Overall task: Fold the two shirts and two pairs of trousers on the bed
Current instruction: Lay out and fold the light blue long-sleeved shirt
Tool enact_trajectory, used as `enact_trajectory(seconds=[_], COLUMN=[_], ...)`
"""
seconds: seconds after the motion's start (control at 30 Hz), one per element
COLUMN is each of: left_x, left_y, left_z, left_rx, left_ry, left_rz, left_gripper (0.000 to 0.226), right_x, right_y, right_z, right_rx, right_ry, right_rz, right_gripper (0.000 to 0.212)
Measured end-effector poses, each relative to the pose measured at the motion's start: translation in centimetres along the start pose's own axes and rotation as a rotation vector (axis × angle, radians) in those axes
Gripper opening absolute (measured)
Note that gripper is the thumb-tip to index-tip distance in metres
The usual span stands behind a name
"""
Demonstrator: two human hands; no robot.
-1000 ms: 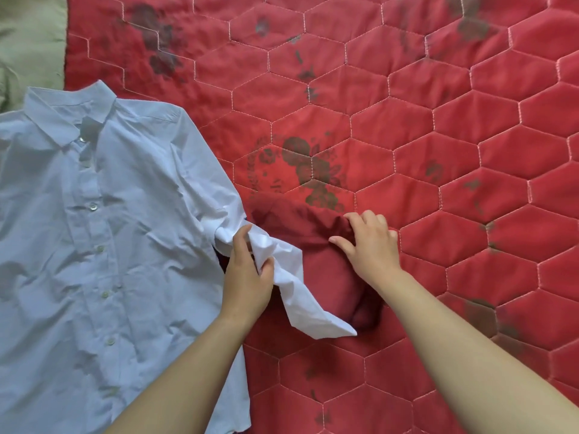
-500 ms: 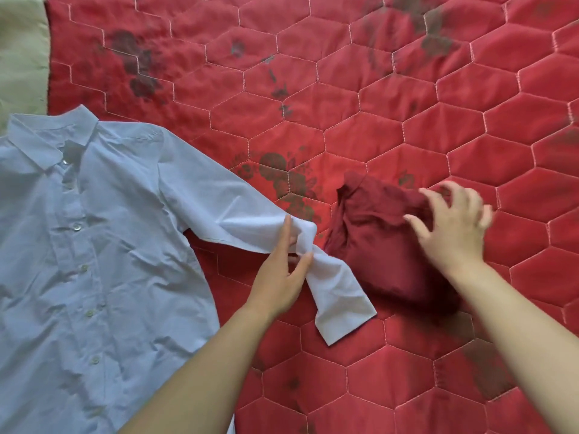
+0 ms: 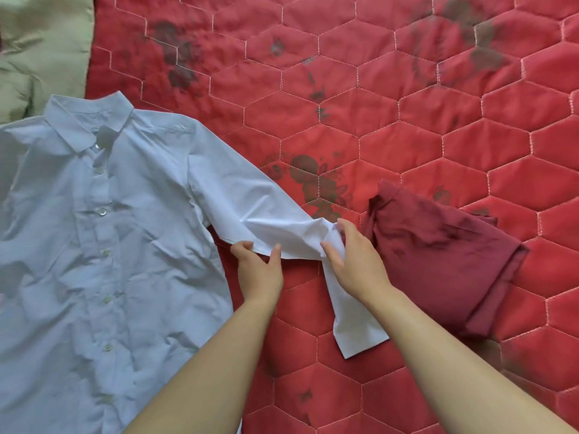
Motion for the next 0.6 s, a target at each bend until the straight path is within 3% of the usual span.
enact_trajectory(seconds=[0.1,0.3,0.47,0.6], left_x=[0.2,-0.9,0.0,0.3], left_y=[0.3,0.8,1.0,2.8], left_z=[0.0,-2.9,-5.9,-5.9], left_rx=[-0.062,-0.099,-0.122,-0.149], left_ry=[-0.041,-0.087,0.043,0.008], left_rz=[0.078,0.189,0.197,0.278], left_gripper=[0.027,0.017,0.012,0.015], right_x=[-0.4,-2.6,-3.9,-4.2], right_y=[0.1,1.4,3.1,3.6], right_z=[-0.1,-4.6,-6.7,-5.8], right_rx=[0.03,0.127,0.042,-0.103], right_ry=[-0.036,0.218,0.131,0.016], right_rz=[0.001,0.027,0.006,-0.043], right_gripper=[0.046,0.039,0.041,0.008])
Point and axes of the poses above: each hand's wrist, its own x-axis towards the middle knuckle, its own z-axis out of the palm, y = z × x, the point moved 3 cm from there along x, towards the middle knuckle, and after that the axes turned 10 degrees about -x, right-handed, at the moved point
